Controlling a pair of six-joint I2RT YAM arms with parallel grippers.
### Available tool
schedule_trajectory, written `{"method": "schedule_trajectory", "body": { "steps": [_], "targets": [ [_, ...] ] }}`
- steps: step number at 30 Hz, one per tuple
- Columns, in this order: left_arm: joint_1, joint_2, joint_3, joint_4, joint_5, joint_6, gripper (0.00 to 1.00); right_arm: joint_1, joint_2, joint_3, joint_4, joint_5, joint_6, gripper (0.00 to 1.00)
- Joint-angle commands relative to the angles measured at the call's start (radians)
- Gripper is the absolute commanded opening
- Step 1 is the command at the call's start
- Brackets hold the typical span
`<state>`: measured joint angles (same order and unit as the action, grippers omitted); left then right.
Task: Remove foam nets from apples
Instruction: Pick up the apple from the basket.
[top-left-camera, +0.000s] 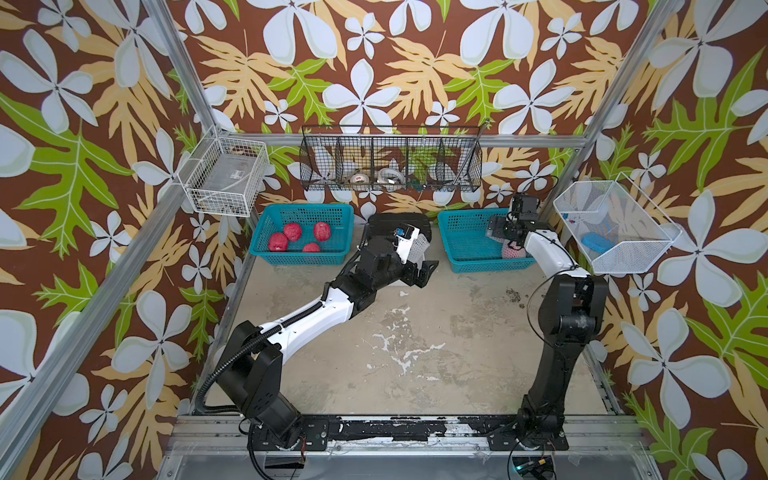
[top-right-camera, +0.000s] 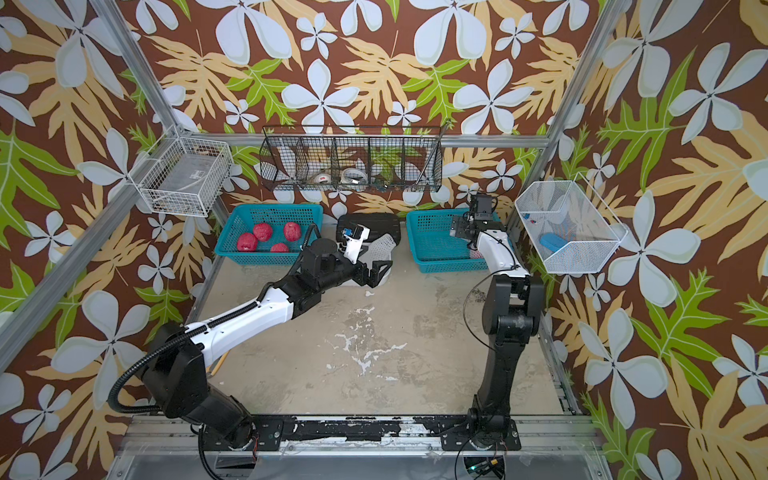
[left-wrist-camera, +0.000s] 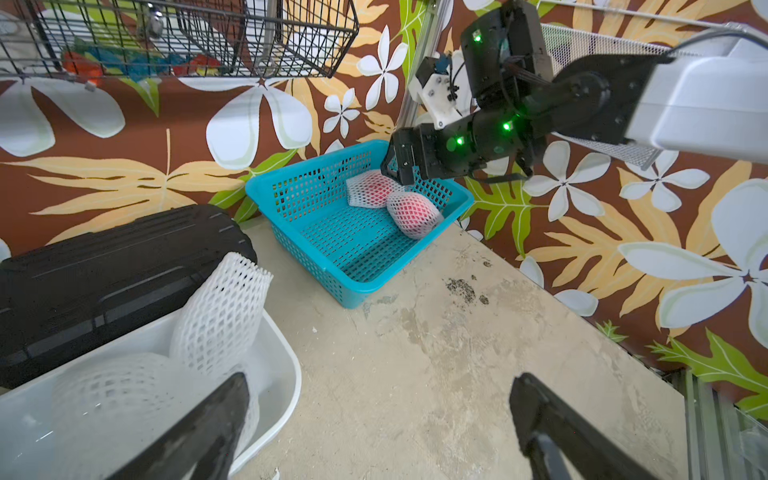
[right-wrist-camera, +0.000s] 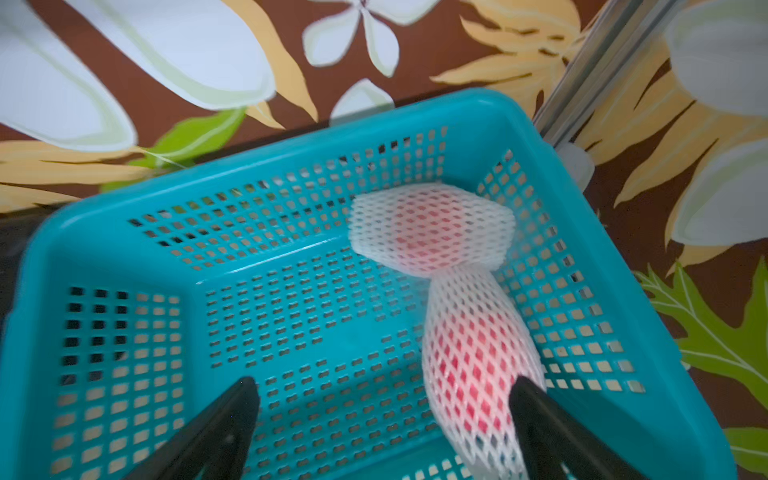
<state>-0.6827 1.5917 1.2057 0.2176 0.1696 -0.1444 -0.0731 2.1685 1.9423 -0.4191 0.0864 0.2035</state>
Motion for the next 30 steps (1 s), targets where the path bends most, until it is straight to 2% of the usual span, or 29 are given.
{"method": "schedule_trajectory", "body": {
  "steps": [1,3,9,18,22,30],
  "targets": [
    [-0.002,0.002,-0.006,-0.01,0.007,0.03,0.99,-0.003,0.095,0.141,-0.123,0.049,-0.033,0.97],
    [-0.003,-0.002,-0.009,-0.022,0.003,0.044,0.99,-0.003,0.142,0.198,-0.165,0.111,-0.046,0.97],
    [-0.002,-0.001,-0.03,-0.032,-0.031,0.067,0.99,-0.004,0.207,0.231,-0.181,0.232,-0.096,0.99],
    [-0.002,0.015,-0.023,-0.024,-0.03,0.063,0.99,-0.022,0.296,0.296,-0.238,0.251,-0.114,1.0],
    [-0.003,0.014,-0.022,-0.022,-0.031,0.06,0.99,-0.028,0.325,0.311,-0.251,0.229,-0.117,1.0],
    [-0.002,0.018,-0.021,-0.023,-0.04,0.057,0.99,-0.027,0.373,0.346,-0.285,0.063,-0.099,0.95]
  ]
}}
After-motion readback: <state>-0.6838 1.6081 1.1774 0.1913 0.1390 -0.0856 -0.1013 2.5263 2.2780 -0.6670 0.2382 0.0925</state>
